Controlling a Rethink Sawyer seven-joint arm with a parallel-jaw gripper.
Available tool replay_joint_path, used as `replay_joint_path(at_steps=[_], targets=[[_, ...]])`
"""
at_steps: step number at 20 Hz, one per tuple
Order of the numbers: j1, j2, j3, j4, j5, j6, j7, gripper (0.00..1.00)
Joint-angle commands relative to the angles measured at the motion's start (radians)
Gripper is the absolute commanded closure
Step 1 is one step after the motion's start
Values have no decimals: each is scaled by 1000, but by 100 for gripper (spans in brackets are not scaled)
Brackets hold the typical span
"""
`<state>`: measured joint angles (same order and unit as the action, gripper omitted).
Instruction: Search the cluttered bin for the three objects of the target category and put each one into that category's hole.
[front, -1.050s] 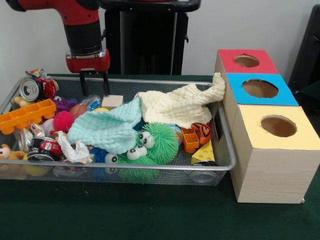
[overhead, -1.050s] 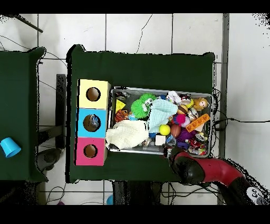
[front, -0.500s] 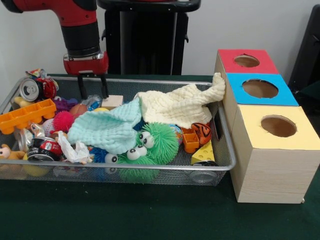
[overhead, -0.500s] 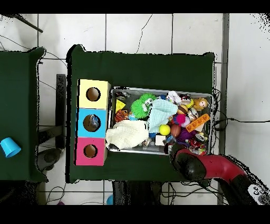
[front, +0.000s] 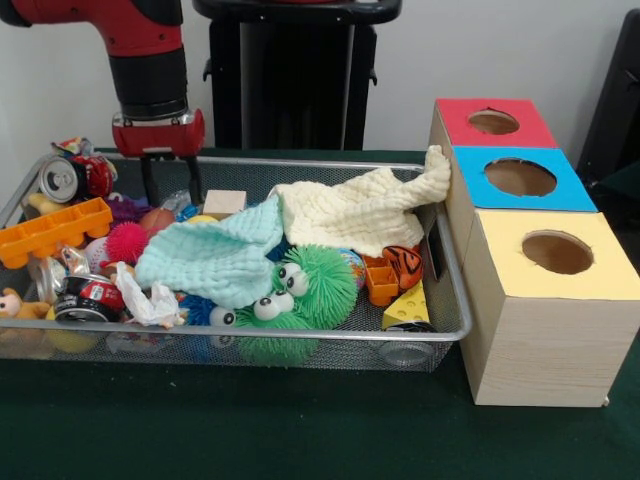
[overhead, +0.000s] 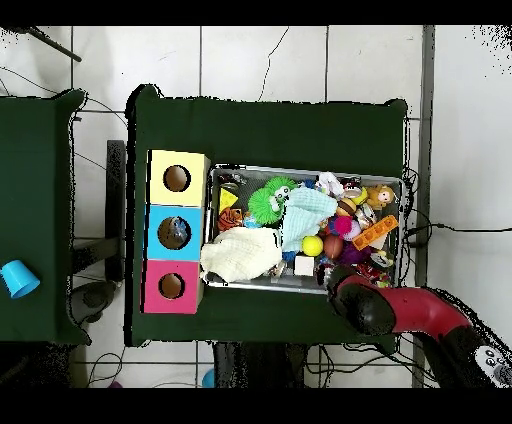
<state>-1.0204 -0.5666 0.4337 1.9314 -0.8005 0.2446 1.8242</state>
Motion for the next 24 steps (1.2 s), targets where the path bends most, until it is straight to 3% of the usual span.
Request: replay_joint_path(at_steps=[1,13,24], targets=[[37,36,29,-141,-41,76,-80,0],[89,94,-55,-160,-75,2,-22,0],[13,84,-12,-101,-85,2,-81,0]])
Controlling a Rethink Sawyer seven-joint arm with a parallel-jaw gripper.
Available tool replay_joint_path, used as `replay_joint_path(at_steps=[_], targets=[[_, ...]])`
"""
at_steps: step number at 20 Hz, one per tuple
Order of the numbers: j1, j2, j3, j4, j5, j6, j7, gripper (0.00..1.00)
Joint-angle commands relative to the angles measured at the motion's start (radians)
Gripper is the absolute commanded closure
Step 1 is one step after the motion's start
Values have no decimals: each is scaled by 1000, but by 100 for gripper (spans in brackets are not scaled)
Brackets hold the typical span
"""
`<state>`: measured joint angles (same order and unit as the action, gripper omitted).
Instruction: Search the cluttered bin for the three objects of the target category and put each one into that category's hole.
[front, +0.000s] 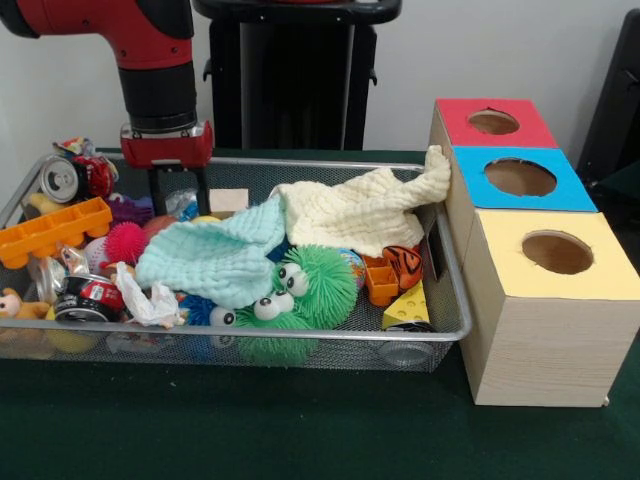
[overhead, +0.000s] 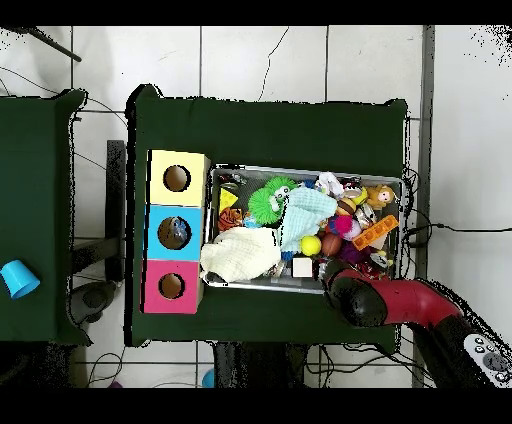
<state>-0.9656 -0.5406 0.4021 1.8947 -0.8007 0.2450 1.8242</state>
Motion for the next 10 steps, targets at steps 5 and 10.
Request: replay_joint_path(at_steps=[5,10], targets=[[-56,63,32,-63,-92,8,-96,0],[-53,81,32,-74,-106,2,-84,0]])
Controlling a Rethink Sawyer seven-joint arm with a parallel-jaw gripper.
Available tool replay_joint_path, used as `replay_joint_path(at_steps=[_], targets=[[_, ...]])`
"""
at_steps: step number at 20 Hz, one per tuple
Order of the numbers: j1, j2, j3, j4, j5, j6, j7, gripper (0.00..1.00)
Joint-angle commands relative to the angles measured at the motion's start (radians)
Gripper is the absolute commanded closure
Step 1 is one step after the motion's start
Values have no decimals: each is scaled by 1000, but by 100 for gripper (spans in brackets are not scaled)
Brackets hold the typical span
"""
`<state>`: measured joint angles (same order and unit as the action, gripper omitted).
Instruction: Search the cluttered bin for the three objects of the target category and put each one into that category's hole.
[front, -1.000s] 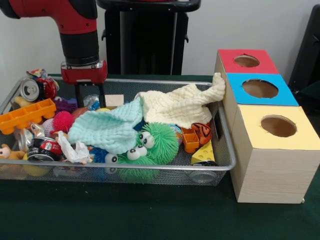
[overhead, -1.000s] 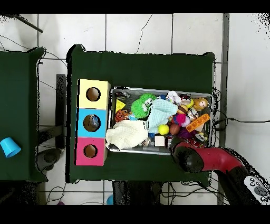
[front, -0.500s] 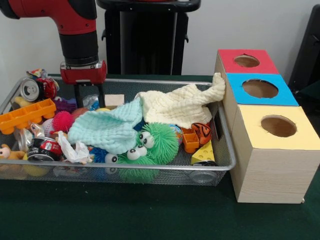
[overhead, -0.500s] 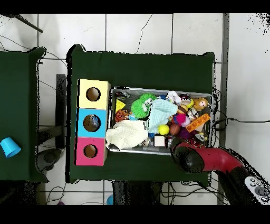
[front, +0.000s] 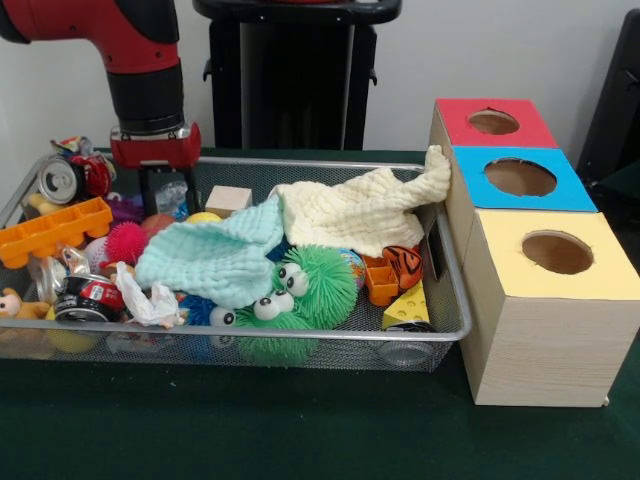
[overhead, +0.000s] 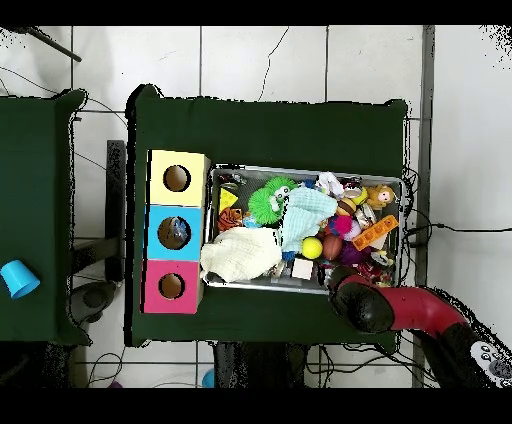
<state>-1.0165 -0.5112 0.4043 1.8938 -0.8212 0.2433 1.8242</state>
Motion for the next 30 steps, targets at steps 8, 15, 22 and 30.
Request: replay_joint_path(at_steps=[8,15,22,30], targets=[[44,35,-12,-74,-89,-5,-24,0],[71,40,-31,-82,-92,-6,0,0],[73,36,-31,-78,-91,6,-15,0],[32,4,-11,-10,-89,-21,-19,0]])
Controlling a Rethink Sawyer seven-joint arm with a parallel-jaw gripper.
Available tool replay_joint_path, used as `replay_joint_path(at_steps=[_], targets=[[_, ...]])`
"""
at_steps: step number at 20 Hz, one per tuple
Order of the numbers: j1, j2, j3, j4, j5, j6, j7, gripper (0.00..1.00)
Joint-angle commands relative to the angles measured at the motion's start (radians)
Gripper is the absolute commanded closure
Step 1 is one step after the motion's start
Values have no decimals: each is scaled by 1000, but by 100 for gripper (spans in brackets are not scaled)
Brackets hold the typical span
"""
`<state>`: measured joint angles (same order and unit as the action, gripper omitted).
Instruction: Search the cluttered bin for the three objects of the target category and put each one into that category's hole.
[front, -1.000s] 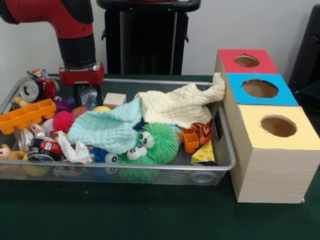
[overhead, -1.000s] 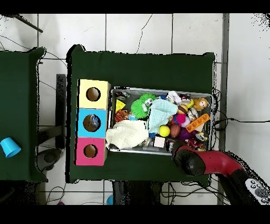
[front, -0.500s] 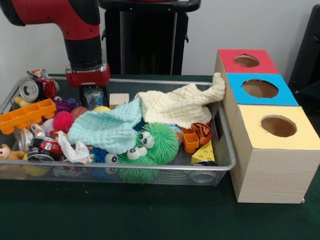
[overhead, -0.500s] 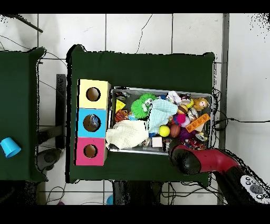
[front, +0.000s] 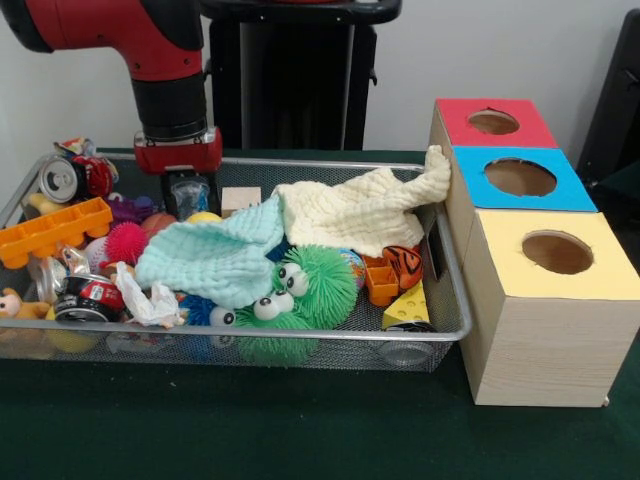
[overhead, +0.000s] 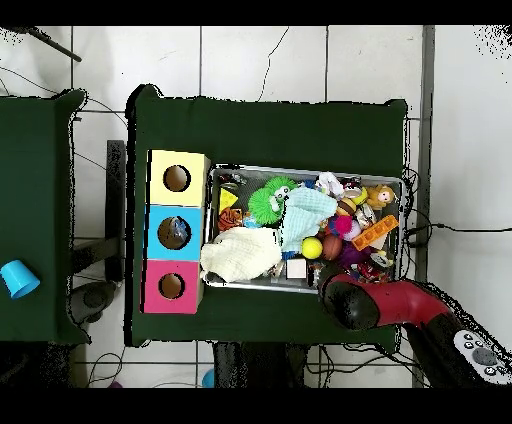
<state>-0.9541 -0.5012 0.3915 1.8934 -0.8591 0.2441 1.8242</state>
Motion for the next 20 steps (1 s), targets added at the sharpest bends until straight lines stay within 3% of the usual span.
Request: replay_joint_path(at_steps=[1,13,20], targets=[[-35,-18,1,7,-50,-24,-17,0],[-41,-127,-15,128,-39,-41,19,0],[-18,-139,-25,132,-24,-25,38,0]])
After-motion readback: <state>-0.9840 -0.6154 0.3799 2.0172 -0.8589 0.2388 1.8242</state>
